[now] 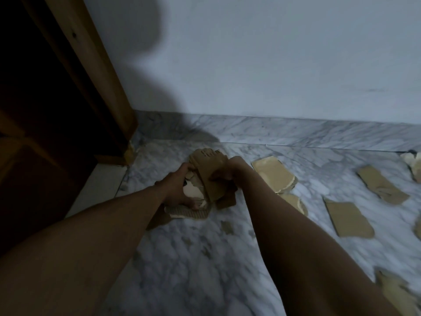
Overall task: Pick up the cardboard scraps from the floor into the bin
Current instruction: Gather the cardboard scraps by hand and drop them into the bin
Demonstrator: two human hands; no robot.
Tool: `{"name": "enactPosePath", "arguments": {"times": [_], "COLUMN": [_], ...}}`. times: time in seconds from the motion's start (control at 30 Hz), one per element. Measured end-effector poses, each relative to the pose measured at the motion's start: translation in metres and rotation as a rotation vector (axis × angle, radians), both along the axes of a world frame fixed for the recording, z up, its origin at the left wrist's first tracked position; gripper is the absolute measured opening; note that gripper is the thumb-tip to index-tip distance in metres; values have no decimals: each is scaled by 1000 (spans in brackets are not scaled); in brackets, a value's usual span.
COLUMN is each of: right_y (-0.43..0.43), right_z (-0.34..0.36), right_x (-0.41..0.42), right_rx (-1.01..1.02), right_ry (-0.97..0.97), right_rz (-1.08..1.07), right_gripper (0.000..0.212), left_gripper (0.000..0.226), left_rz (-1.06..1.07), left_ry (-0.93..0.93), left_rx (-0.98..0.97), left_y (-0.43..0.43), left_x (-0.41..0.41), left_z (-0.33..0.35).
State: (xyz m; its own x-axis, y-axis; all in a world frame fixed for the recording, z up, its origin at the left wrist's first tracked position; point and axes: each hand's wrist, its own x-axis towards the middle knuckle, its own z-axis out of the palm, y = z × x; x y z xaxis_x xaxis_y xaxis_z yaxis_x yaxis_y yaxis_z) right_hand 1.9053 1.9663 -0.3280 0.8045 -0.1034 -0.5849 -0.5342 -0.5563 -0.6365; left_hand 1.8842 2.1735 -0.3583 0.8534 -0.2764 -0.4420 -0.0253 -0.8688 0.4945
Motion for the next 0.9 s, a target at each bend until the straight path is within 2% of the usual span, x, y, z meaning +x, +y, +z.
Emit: {"name": "enactPosePath", "arguments": {"times": [0.1,0.17,0.23,0.3,0.37,0.43,0.5,0.57,0.63,0.7,0.77,0.83,0.9], "right_y": [-24,-56,-89,-105,-106,-90,-60,-35,-26,-40,-71,-112,-153], "right_z": [9,17,14,3,-11,-18,-6,12,25,37,52,62,71], "right_x": [3,5,1,-10,-24,-39,-57,-79,-99,-117,-138,-157,-179], "right_rx": [46,-29,-206,-338,-376,-347,-333,-328,-285,-205,-164,-114,-40], "right_ry": [-120,-184,-114,-3,48,14,-76,-223,-326,-362,-397,-427,-432], "right_rz": [-149,-294,-385,-331,-274,-263,-150,62,134,31,-55,-150,-260], "right_gripper": [61,80,100,93,83,75,63,43,40,48,50,55,61], "left_gripper": [105,99,104,113,123,128,130,120,104,96,98,108,107], "left_rz": [-9,-5,-4,-6,6,5,33,76,126,164,210,258,248], "left_ry": [17,30,35,42,58,44,7,-53,-118,-170,-158,-109,-89], "left_rx": [-13,1,2,5,16,86,168,197,206,235,206,94,-27], "left_y": [-2,-1,-3,-5,-6,-9,-11,-15,-21,-27,-37,-56,-88], "left_x": [0,1,2,2,1,-5,-11,-20,-33,-46,-57,-63,-63], "left_z": [0,0,1,5,11,17,19,22,26,30,38,46,51]}}
